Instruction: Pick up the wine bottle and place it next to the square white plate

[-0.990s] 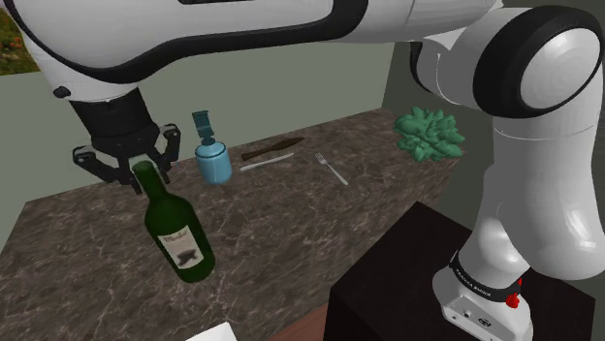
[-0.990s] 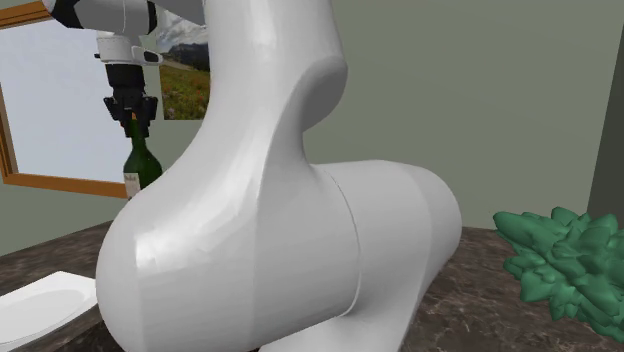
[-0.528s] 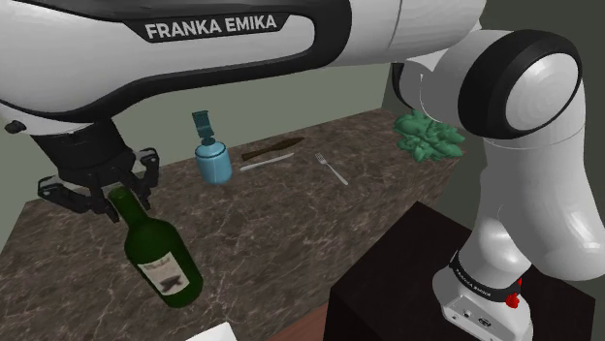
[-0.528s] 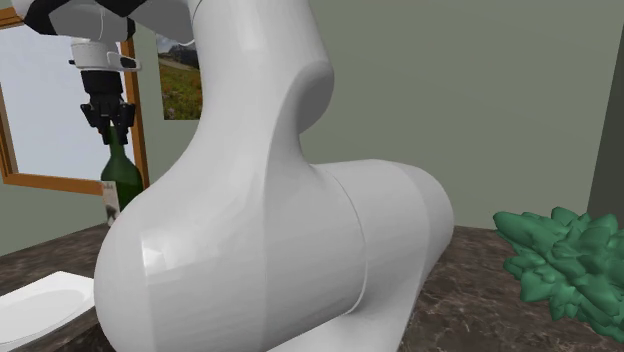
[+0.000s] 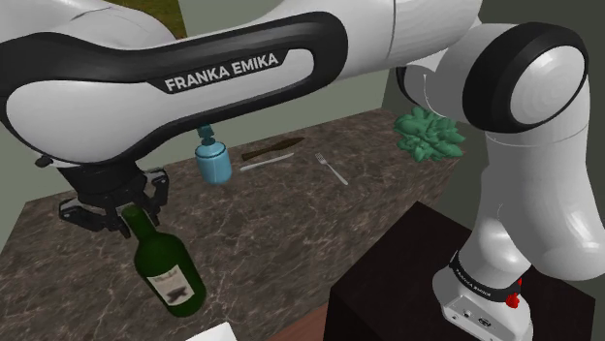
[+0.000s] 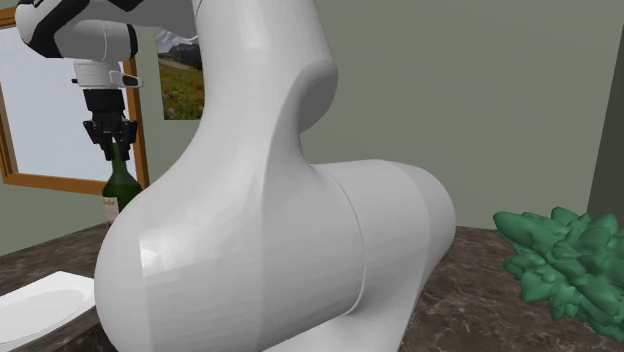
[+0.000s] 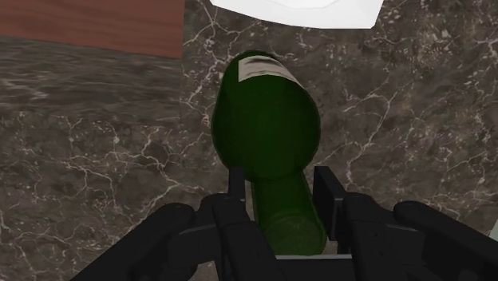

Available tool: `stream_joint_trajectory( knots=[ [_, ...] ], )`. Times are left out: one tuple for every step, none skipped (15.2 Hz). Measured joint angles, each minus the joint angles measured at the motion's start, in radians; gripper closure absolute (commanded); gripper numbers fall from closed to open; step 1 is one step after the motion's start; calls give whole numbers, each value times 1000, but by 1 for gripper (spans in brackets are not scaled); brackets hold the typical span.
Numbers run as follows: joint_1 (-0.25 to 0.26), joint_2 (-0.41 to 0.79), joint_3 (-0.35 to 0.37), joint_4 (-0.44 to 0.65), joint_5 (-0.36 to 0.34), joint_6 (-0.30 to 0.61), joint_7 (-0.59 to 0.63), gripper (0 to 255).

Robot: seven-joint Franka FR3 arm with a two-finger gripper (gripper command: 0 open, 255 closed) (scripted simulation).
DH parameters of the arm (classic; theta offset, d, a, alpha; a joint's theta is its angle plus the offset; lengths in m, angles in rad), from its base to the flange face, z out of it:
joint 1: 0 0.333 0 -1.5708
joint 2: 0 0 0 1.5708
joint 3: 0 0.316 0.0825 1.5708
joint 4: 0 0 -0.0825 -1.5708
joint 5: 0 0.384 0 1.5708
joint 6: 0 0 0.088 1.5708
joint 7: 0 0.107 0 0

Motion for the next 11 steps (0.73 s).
stream_joint_trajectory(
  knots=[
    [0, 3, 0, -10, -1, 12, 3, 255],
    [-2, 4, -1, -25, -2, 28, 4, 255],
    [-4, 2, -1, -41, -2, 42, 5, 255],
    [-5, 4, -2, -52, -3, 55, 7, 255],
    [-6, 3, -2, -61, -3, 63, 8, 255],
    [-7, 2, -2, -67, -3, 68, 9, 255],
    [-7, 2, -2, -70, -3, 71, 9, 255],
    [-7, 2, -2, -71, -3, 72, 9, 255],
    [-7, 1, -2, -72, -3, 73, 9, 255],
    [-7, 1, -2, -72, -3, 73, 9, 255],
    [-7, 1, -2, -72, -3, 73, 9, 255]
  ],
)
